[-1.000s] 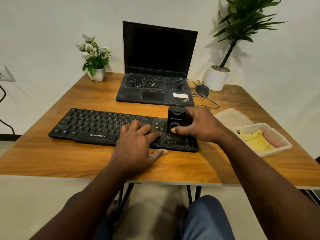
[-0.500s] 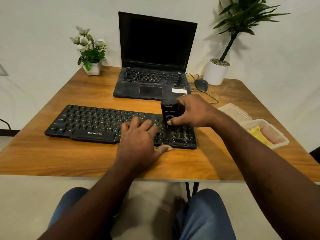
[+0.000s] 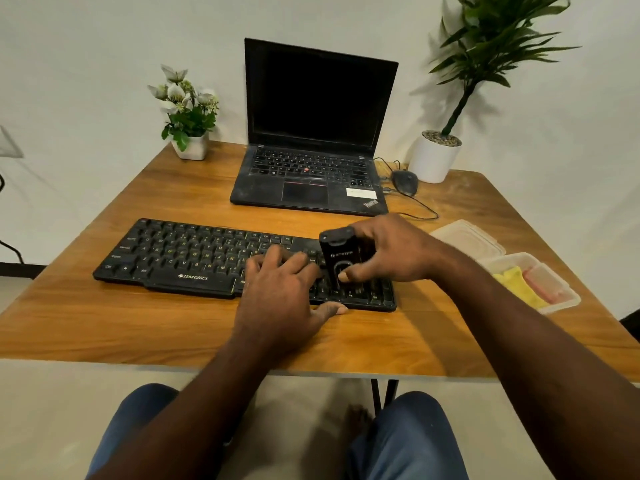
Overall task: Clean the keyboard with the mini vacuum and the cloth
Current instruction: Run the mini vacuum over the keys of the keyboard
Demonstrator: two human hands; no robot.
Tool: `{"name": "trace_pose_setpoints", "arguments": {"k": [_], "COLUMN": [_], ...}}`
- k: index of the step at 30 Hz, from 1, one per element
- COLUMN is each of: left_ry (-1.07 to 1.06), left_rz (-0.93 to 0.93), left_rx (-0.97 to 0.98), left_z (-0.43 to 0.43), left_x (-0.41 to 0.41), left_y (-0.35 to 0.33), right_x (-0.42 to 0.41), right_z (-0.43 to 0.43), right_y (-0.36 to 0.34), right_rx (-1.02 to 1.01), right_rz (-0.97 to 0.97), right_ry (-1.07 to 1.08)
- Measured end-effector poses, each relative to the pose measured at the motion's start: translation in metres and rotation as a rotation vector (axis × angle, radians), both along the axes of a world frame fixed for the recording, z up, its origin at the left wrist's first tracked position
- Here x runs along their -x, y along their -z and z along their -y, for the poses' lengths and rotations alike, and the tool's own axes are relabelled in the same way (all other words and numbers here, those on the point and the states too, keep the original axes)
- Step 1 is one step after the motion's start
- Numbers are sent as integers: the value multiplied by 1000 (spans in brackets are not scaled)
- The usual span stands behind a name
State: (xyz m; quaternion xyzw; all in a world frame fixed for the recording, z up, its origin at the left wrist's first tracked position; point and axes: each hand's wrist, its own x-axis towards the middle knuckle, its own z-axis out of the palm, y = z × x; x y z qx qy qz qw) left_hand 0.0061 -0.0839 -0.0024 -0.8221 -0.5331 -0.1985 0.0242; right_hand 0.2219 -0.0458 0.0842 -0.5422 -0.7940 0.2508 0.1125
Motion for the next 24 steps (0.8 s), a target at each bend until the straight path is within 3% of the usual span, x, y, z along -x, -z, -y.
{"name": "trace_pose_setpoints", "arguments": {"k": [7, 13, 17, 21, 24], "left_ry": [7, 9, 35, 102, 146], "left_rz": [7, 6, 31, 29, 12], "left_rx": [22, -3, -70, -70, -62], "left_z": [1, 0, -2, -4, -3], "left_x": [-1, -1, -2, -4, -14], "left_y": [-1, 1, 6, 9, 8], "right_x": [-8, -11, -17, -24, -25], "right_z": [0, 23, 28, 38, 39], "right_y": [10, 9, 22, 19, 18], "right_rx": [-212, 0, -258, -74, -107], "right_rz": [-128, -197, -220, -272, -319], "right_ry": [257, 117, 361, 256, 268]}}
